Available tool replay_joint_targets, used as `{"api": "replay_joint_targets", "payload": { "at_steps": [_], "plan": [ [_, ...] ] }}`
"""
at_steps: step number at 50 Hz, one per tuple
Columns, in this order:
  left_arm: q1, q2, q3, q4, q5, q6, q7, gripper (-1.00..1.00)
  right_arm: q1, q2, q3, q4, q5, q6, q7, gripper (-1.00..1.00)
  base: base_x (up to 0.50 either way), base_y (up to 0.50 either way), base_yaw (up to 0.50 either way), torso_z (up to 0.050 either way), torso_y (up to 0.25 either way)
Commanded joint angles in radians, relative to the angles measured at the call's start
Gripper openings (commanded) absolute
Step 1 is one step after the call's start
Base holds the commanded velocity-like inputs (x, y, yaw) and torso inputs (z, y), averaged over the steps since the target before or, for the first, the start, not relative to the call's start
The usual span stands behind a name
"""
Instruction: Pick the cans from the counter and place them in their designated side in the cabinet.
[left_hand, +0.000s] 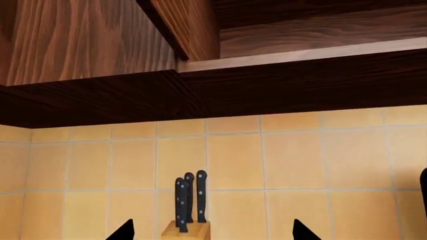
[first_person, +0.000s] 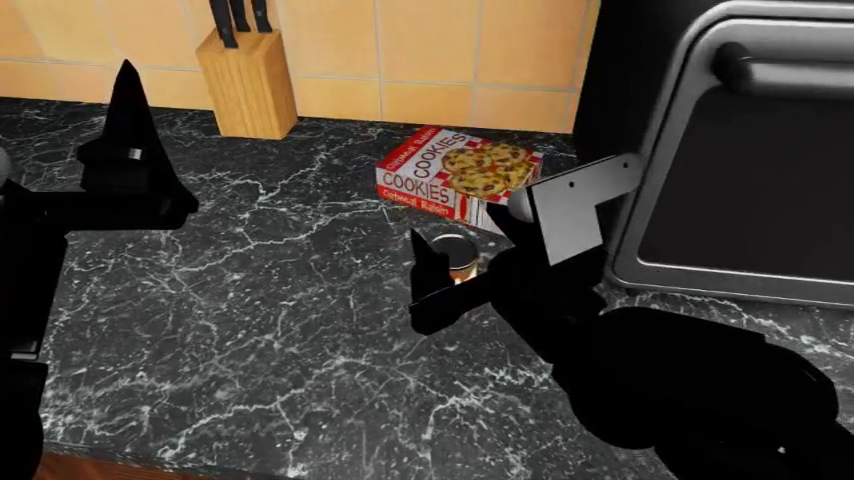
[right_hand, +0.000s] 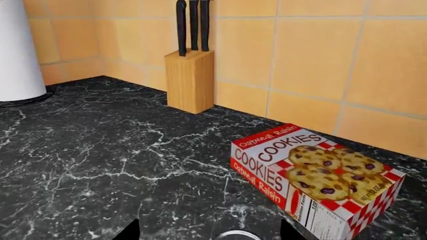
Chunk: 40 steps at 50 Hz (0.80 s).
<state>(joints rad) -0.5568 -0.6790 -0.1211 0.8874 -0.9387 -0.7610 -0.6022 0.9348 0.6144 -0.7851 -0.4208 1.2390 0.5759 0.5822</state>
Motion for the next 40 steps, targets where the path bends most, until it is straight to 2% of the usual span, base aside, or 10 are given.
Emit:
{"api": "replay_joint_targets", "payload": {
  "at_steps": [1, 29, 40],
  "plan": [
    [0.001, -0.001, 0.005, -0.003, 0.003, 0.005, 0.000, 1.00, -0.008, -0.024, -0.008, 0.066, -0.036, -0.024, -0.035, 1.00, 0.00, 0.00, 0.00, 0.000, 0.000],
    [0.016, -0.004, 0.014, -0.010, 0.014, 0.024, 0.005, 1.00, -0.051, -0.089, -0.035, 0.220, -0.117, -0.100, -0.111, 1.00, 0.00, 0.00, 0.00, 0.000, 0.000],
    [0.022, -0.007, 0.011, -0.010, 0.011, 0.029, 0.003, 1.00, -0.036, -0.070, -0.025, 0.173, -0.070, -0.064, -0.080, 1.00, 0.00, 0.00, 0.00, 0.000, 0.000]
  ]
}}
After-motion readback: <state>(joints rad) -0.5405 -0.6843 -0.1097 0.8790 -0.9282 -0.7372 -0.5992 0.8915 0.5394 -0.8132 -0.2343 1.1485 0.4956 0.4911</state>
